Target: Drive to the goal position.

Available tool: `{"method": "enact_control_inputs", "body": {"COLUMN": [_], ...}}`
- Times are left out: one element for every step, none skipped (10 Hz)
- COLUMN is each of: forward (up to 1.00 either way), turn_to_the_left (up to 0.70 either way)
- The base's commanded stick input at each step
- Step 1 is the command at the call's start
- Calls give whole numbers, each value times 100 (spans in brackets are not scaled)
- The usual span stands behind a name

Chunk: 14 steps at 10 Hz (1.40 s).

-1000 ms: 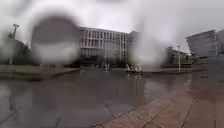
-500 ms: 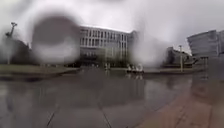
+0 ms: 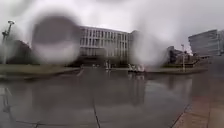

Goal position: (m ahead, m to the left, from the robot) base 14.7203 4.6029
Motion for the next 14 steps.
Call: {"method": "enact_control_inputs", "body": {"forward": [70, 70, 70, 70, 70, 70, 70, 70, 70, 70, 70, 70, 70, 70], "turn_to_the_left": [0, 0, 0, 0, 0, 0, 0, 0, 0, 0, 8, 30, 35, 24]}}
